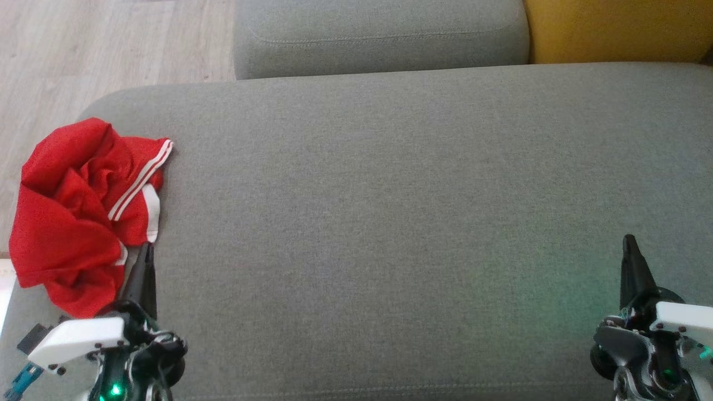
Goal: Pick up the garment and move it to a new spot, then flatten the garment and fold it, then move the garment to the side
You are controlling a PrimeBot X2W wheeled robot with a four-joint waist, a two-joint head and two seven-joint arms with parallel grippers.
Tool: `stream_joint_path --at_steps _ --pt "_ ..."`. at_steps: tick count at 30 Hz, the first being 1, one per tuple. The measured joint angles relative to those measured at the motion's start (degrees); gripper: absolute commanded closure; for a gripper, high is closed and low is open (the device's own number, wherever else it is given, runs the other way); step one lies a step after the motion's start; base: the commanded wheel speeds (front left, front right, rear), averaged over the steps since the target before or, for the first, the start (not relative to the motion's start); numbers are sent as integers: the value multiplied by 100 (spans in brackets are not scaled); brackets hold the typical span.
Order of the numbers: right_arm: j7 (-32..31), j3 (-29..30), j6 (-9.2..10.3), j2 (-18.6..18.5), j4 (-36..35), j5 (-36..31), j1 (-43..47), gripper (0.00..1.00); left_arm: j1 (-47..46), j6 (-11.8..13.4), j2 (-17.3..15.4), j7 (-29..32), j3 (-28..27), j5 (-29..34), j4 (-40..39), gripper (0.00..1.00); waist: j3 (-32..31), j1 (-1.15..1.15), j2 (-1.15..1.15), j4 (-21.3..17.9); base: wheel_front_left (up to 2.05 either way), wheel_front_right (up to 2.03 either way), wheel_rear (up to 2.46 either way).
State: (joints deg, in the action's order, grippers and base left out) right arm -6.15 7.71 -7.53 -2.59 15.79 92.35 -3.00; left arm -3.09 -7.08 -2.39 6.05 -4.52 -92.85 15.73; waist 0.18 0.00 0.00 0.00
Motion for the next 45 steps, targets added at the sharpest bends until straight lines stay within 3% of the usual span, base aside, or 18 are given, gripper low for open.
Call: stream_joint_path --at_steps 24,25,29,45 --pt "0 0 0 0 0 0 0 100 0 0 0 0 0 0 0 100 0 0 0 0 0 0 0" --pt "0 -1 0 1 16 1 4 0 3 4 3 -3 3 -2 20 0 0 0 0 0 0 0 0" --pt "8 -16 0 25 264 1 198 0 241 12 54 -11 22 -2 287 0 0 0 0 0 0 0 0" --pt "221 -220 0 5 148 -352 242 0 253 12 55 -266 179 330 169 0 0 0 0 10 0 0 0"
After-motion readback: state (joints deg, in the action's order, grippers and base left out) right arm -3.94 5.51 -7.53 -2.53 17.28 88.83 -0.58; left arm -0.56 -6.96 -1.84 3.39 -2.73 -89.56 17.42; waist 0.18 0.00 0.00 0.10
